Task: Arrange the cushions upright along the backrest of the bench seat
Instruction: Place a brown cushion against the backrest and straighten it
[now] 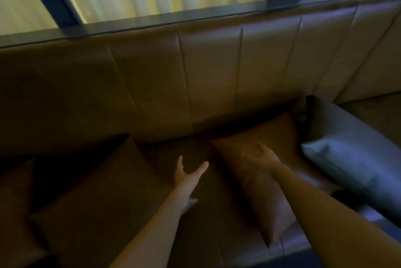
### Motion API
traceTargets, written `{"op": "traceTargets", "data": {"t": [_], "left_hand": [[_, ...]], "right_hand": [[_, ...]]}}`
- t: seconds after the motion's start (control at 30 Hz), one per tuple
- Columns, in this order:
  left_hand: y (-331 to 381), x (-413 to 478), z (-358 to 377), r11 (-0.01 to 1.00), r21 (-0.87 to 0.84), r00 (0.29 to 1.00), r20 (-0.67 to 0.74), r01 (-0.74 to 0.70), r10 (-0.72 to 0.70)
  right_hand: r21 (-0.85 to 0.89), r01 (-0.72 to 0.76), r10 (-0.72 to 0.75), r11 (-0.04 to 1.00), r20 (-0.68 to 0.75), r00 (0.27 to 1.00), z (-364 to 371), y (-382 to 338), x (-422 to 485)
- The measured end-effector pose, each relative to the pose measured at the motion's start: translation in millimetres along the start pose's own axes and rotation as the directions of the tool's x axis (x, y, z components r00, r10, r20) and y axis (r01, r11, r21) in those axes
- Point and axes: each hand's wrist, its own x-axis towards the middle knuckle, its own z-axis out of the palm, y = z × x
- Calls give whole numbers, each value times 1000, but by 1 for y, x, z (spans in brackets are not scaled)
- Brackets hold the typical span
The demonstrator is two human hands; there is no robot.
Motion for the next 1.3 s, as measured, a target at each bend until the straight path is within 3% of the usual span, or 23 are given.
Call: {"op": "traceTargets", "data": {"t": [0.23,0.43,0.63,0.77,0.87,0.97,1.03,1.13,1.23,1.3], "left_hand": [[-24,22,107,994,-36,993,64,105,-102],[-55,35,161,968,6,966,67,251,-251],[-71,49,186,950,-11,946,100,311,-308],[-73,54,192,955,-7,937,191,298,-291],[-71,59,191,963,-24,947,194,268,-258],[-61,76,186,974,-51,968,132,223,-215],[-50,91,183,973,-108,975,111,204,-192],[-39,107,183,971,-117,972,136,210,-194],[-39,115,183,965,-105,963,149,239,-222],[-40,119,183,965,-118,967,127,235,-220]], "right_hand": [[-14,-50,50,999,20,999,-54,79,47],[-256,18,-42,966,-90,995,-54,126,67],[-184,-181,137,966,-226,964,-67,156,73],[18,-258,246,966,-373,894,-59,173,66],[303,-263,379,916,-441,813,-48,173,63],[713,-276,667,644,-347,659,-39,180,70],[805,-268,680,529,-214,702,-43,188,67],[819,-284,580,498,-71,812,-49,197,67],[825,-343,569,448,33,822,-37,236,98],[857,-299,570,419,7,821,-38,220,87]]}}
